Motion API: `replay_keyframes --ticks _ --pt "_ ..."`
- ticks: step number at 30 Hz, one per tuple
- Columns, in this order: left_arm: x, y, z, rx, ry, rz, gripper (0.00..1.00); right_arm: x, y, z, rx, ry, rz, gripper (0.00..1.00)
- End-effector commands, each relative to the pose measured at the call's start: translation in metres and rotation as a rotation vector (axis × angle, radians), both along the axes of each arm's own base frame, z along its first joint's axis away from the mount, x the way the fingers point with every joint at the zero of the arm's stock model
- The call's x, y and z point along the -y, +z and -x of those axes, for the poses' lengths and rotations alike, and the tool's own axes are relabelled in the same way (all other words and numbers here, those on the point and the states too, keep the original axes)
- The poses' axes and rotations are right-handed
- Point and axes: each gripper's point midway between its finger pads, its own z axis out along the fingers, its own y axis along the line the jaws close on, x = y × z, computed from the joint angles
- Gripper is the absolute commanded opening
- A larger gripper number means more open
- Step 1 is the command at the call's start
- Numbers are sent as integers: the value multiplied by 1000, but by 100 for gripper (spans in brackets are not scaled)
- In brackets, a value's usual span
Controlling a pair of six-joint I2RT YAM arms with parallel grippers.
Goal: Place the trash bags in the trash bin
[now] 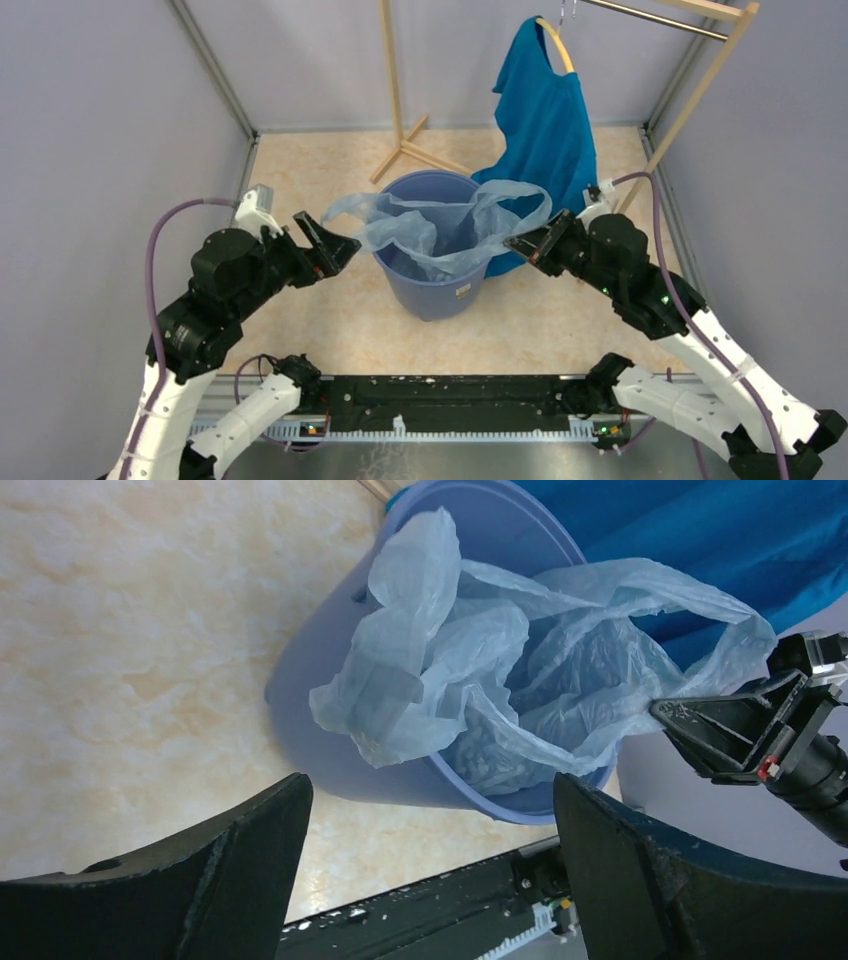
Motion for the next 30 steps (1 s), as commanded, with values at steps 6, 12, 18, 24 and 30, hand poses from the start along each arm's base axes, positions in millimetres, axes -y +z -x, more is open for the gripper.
replay_keyframes --ticks 6,12,18,24,30 --pt "29 -10 -29 -20 -8 136 78 8 14 -1 70 -18 -12 4" --pt "10 -14 -40 7 73 23 26 9 9 3 85 7 21 6" --pt "7 -15 -19 1 -1 -28 5 9 8 25 153 151 105 0" --pt "1 -47 14 -103 -69 -79 0 7 -15 57 143 306 128 0" --pt "5 -64 28 -127 -98 -33 0 6 -30 65 117 337 129 0"
